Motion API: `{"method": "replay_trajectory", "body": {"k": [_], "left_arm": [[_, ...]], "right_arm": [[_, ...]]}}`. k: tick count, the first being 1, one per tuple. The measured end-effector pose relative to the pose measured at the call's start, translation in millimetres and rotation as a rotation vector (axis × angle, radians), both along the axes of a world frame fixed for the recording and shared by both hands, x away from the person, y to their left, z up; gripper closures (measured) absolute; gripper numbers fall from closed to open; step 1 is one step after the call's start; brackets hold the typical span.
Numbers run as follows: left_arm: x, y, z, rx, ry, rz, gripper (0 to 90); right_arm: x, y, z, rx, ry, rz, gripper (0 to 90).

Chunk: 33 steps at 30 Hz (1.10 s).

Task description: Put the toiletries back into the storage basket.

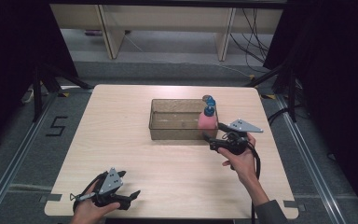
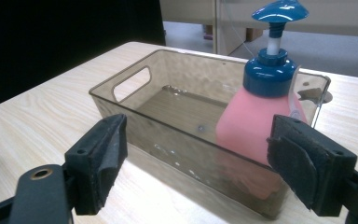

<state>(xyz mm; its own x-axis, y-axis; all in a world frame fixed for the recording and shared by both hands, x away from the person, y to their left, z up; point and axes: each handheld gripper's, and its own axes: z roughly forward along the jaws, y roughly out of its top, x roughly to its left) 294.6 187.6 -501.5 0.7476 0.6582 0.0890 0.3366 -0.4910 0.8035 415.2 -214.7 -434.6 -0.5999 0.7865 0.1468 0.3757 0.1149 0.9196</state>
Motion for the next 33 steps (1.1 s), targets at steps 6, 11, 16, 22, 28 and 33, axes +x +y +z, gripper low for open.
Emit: {"method": "replay_trajectory", "body": {"k": [6, 11, 16, 22, 28, 33], "left_arm": [[0.1, 0.2, 0.1, 0.002, -0.002, 0.0, 14.8], [0.0, 0.0, 0.0, 0.0, 0.0, 0.0, 14.8], [0.0, 0.0, 0.0, 0.0, -0.001, 0.0, 14.8], [-0.2, -1.2, -1.0, -0.021, 0.01, 0.001, 14.8], [0.3, 0.2, -0.2, -0.002, 0.008, -0.007, 14.8], [0.2, 0.1, -0.2, -0.002, 0.001, -0.002, 14.8]], "right_arm": [[-4.1, 1.4, -2.8, -0.017, 0.001, 0.013, 20.0], [-9.0, 3.5, -4.7, -0.007, -0.009, 0.009, 19.9], [-12.9, 3.9, -7.3, -0.011, 0.001, 0.023, 19.6], [-14.6, 2.7, -11.4, -0.042, -0.026, 0.027, 19.6], [-21.4, 6.7, -12.6, -0.007, 0.033, 0.037, 19.6], [-23.2, 6.2, -14.2, -0.024, -0.006, 0.051, 19.3]]}}
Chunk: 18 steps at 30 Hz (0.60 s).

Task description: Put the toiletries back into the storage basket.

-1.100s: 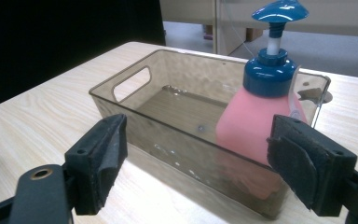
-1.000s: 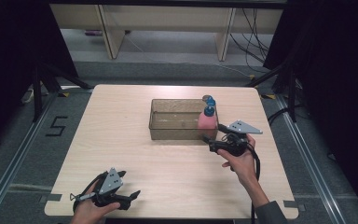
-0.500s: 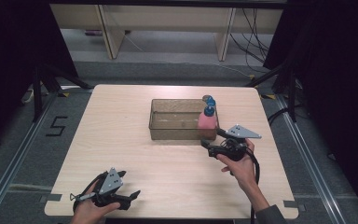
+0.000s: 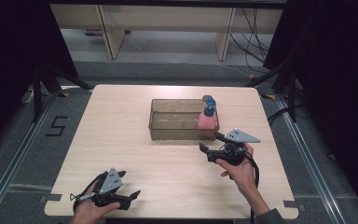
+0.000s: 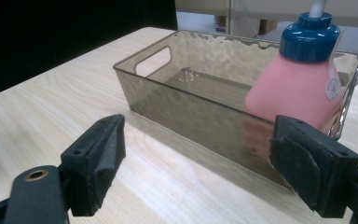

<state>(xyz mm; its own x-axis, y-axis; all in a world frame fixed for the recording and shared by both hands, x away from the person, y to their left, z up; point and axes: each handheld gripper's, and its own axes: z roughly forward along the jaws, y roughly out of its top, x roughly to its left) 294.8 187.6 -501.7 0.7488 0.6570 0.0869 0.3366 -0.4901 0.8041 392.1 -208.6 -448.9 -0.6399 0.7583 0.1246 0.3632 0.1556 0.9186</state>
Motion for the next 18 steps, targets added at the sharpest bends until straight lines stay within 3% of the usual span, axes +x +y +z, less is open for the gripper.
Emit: {"method": "replay_trajectory", "body": {"k": [2, 3, 5, 6, 7, 8, 13, 16, 18], "left_arm": [[-0.2, 0.0, 0.0, 0.0, -0.001, 0.003, 14.8], [-0.1, 0.2, 0.1, 0.002, -0.003, 0.002, 14.8], [0.1, 1.1, 1.0, 0.018, -0.004, -0.004, 14.8], [0.0, 1.1, 1.1, 0.016, -0.003, -0.003, 14.8], [0.1, 1.1, 1.1, 0.017, -0.003, -0.003, 14.8], [0.0, 0.2, 0.3, 0.002, -0.003, 0.003, 14.8], [0.0, 0.1, 0.1, 0.001, -0.003, 0.004, 14.8], [0.3, 1.7, 1.5, 0.018, -0.002, -0.002, 14.8], [-0.1, 0.1, 0.2, -0.014, -0.001, 0.008, 14.8]], "right_arm": [[-0.7, 0.2, -0.1, 0.009, 0.001, 0.008, 19.3], [-3.6, 0.9, 0.0, 0.008, 0.03, 0.001, 19.3], [-3.5, -0.6, -0.8, -0.007, -0.002, 0.004, 19.3], [-7.1, 1.2, -1.1, 0.022, 0.035, 0.004, 19.3], [-7.1, 1.2, -1.1, 0.022, 0.035, 0.004, 19.3], [-6.8, -0.7, -1.1, 0.003, 0.004, 0.011, 19.3], [-10.1, -0.7, -1.8, 0.009, 0.002, 0.002, 19.3], [-13.9, 0.5, -3.2, 0.027, 0.037, 0.014, 19.2], [-12.7, -1.0, -4.0, 0.003, 0.0, 0.025, 19.1]]}}
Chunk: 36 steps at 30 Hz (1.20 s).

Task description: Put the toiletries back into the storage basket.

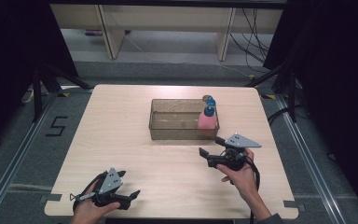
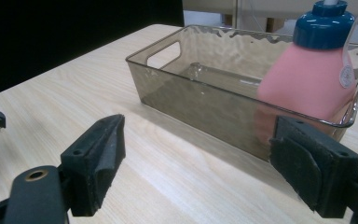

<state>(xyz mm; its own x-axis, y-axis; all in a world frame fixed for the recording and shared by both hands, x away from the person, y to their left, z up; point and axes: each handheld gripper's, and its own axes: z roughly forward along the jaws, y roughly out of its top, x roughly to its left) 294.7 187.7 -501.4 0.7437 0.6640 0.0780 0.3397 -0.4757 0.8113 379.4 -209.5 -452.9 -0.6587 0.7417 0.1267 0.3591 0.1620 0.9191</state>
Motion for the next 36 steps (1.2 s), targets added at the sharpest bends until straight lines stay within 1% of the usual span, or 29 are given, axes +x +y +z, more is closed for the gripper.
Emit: {"method": "replay_trajectory", "body": {"k": [3, 4, 6, 7, 8, 9, 10, 11, 13, 15, 16, 17, 18, 19, 20, 23, 24, 25, 26, 27, 28, 29, 30, 31, 32, 33, 34, 35, 36], "left_arm": [[0.3, 0.5, 0.2, 0.007, -0.003, -0.001, 14.8], [0.2, 0.5, 0.3, 0.008, -0.003, 0.001, 14.8], [0.4, 0.5, 0.3, 0.007, -0.003, 0.0, 14.8], [0.3, 0.5, 0.3, 0.007, -0.003, 0.0, 14.8], [0.4, 0.5, 0.3, 0.006, -0.003, 0.001, 14.8], [0.4, 0.5, 0.3, 0.006, -0.003, 0.001, 14.9], [0.4, 0.5, 0.4, 0.007, -0.004, 0.001, 14.8], [0.4, 0.5, 0.4, 0.007, -0.004, 0.001, 14.8], [0.4, 0.5, 0.3, 0.006, -0.003, 0.002, 14.8], [0.4, 0.5, 0.3, 0.006, -0.003, 0.001, 14.8], [0.3, 0.5, 0.4, 0.005, -0.004, 0.003, 14.8], [0.3, 0.5, 0.4, 0.004, -0.004, 0.003, 14.8], [0.1, 0.1, 0.3, -0.004, -0.003, 0.005, 14.8], [0.1, 0.1, 0.3, -0.004, -0.003, 0.005, 14.8], [0.4, 1.5, 1.8, 0.026, -0.006, -0.006, 14.8], [-0.1, 1.2, 1.8, 0.028, -0.006, 0.003, 14.8], [0.3, 1.7, 1.9, 0.03, -0.009, -0.003, 14.8], [-0.5, 0.4, 1.0, 0.006, -0.006, 0.006, 14.8], [-0.6, 0.5, 1.1, 0.002, -0.004, 0.009, 14.8], [-0.6, 0.5, 1.1, 0.002, -0.004, 0.009, 14.8], [-0.5, 0.6, 1.1, 0.003, -0.006, 0.008, 14.8], [-0.5, 0.5, 1.1, 0.002, -0.006, 0.007, 14.8], [-0.5, 0.3, 1.0, 0.0, -0.003, 0.004, 14.8], [-0.5, 0.3, 1.0, 0.0, -0.003, 0.004, 14.8], [-0.5, 0.4, 1.3, 0.002, -0.005, 0.008, 14.8], [-0.5, 0.4, 1.3, 0.002, -0.005, 0.008, 14.8], [-0.4, 0.5, 1.4, 0.002, -0.005, 0.008, 14.8], [-0.4, 0.7, 1.4, 0.002, -0.005, 0.009, 14.8], [0.7, 2.6, 2.3, 0.022, -0.006, -0.005, 14.8]], "right_arm": [[-1.4, 0.2, 0.5, -0.009, 0.0, 0.005, 18.7], [-2.5, 0.7, 0.4, -0.004, 0.005, 0.009, 18.7], [-5.8, 2.3, 1.1, 0.019, 0.03, 0.013, 18.7], [-6.1, 1.7, 1.4, 0.003, 0.027, 0.015, 18.7], [-7.0, 1.5, 0.7, 0.008, 0.009, 0.016, 18.7], [-7.0, 1.5, 0.7, 0.008, 0.009, 0.016, 18.7], [-7.5, 0.7, 0.0, -0.005, -0.008, 0.012, 18.7], [-8.7, 1.8, -0.5, 0.005, 0.019, 0.018, 18.7], [-10.1, 1.7, -0.7, 0.006, 0.028, 0.022, 18.7], [-11.3, 1.4, -1.2, -0.004, 0.02, 0.023, 18.7], [-11.8, 1.3, -1.5, 0.0, 0.017, 0.03, 18.7], [-13.4, 0.8, -1.2, -0.007, 0.026, 0.026, 18.6], [-15.7, 2.2, -2.4, 0.018, 0.029, 0.017, 17.9], [-15.7, 2.2, -2.4, 0.018, 0.029, 0.017, 17.9], [-15.6, 0.4, -3.1, -0.008, 0.01, 0.018, 16.0], [-18.2, 0.1, -3.7, -0.009, 0.018, 0.009, 15.8], [-20.0, 0.7, -4.2, 0.005, 0.033, 0.001, 15.7], [-19.0, -2.0, -4.3, -0.017, 0.006, 0.005, 15.6], [-21.1, -2.0, -4.7, -0.009, 0.017, 0.007, 15.6], [-21.1, -2.0, -4.7, -0.009, 0.017, 0.007, 15.6], [-23.0, -2.2, -4.4, 0.008, 0.044, 0.011, 15.5], [-23.0, -3.8, -4.5, -0.002, 0.031, 0.018, 15.5], [-24.7, -4.5, -5.9, 0.004, 0.024, 0.002, 15.5], [-24.7, -4.5, -5.9, 0.004, 0.024, 0.002, 15.5], [-25.6, -6.5, -6.9, -0.015, 0.003, -0.005, 15.5], [-25.6, -6.5, -6.9, -0.015, 0.003, -0.005, 15.5], [-27.5, -6.1, -7.5, -0.01, 0.016, -0.006, 15.5], [-27.4, -6.9, -8.2, -0.026, 0.003, -0.003, 15.5], [-30.2, -5.8, -9.5, -0.008, 0.012, 0.002, 15.5]]}}
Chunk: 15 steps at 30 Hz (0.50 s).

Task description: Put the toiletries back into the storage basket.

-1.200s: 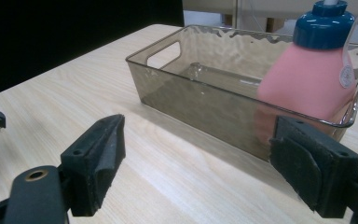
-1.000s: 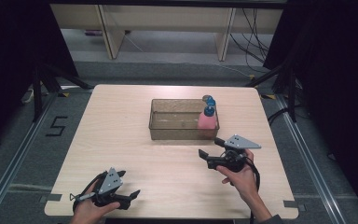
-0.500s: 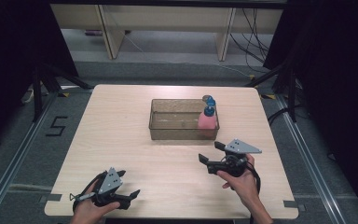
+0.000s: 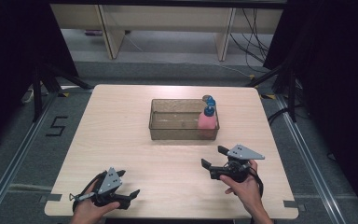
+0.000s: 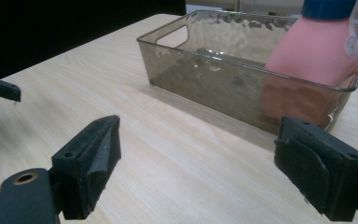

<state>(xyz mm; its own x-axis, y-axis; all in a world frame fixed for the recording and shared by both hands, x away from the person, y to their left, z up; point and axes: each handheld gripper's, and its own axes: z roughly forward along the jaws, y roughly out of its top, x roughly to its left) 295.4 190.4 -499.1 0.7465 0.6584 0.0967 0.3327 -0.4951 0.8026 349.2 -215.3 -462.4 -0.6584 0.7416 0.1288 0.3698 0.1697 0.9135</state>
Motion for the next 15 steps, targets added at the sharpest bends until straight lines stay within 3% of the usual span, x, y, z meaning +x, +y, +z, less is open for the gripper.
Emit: {"method": "replay_trajectory", "body": {"k": [2, 5, 6, 7, 8, 12, 13, 15], "left_arm": [[0.4, 0.0, 0.0, 0.001, -0.002, 0.0, 14.8], [0.3, -0.3, 0.1, 0.005, -0.004, 0.003, 14.8], [-0.1, -2.4, -1.7, -0.027, -0.004, 0.015, 14.8], [-0.1, -2.6, -1.8, -0.027, -0.004, 0.016, 14.8], [0.8, -0.9, -1.0, 0.003, -0.008, 0.01, 14.8], [0.0, -3.6, -2.0, -0.033, 0.002, 0.021, 14.8], [0.7, -2.5, -1.2, -0.015, 0.001, 0.012, 14.8], [1.0, -2.2, -1.2, -0.011, -0.001, 0.012, 14.8]], "right_arm": [[-3.9, 0.4, 0.1, 0.006, 0.027, 0.004, 15.5], [-6.5, 0.0, -0.4, 0.01, 0.021, 0.015, 15.5], [-6.8, -0.6, -1.0, 0.008, 0.017, 0.029, 15.6], [-7.8, -1.6, -1.8, 0.001, 0.0, 0.023, 15.5], [-10.3, -3.7, -2.1, -0.009, -0.001, 0.028, 15.5], [-14.5, -6.0, -5.2, 0.006, 0.012, 0.03, 15.5], [-16.3, -6.3, -6.2, 0.016, 0.028, 0.03, 15.6], [-17.7, -9.3, -7.5, -0.005, 0.014, 0.028, 15.6]]}}
